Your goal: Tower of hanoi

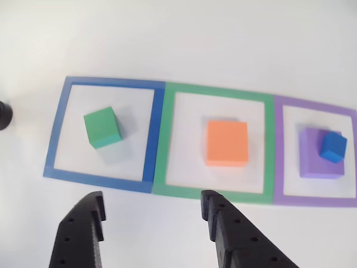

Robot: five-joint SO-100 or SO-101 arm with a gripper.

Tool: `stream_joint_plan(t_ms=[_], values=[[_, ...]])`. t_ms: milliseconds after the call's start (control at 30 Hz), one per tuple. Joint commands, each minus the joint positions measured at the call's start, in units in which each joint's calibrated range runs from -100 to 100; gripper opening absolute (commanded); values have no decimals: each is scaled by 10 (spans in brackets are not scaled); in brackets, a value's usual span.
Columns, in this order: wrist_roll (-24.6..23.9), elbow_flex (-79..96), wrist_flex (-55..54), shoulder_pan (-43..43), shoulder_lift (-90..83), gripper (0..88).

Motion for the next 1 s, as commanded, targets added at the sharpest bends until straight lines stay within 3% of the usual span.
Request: stream_joint_plan(t_ms=[0, 133, 333, 867, 967], values=[[6, 136, -161, -20, -32, 263], [6, 241, -307, -35, -20, 317], [6, 461, -662, -50, 28, 407], [6, 511, -1104, -79, 378, 406], [6, 486, -1146, -81, 444, 417]])
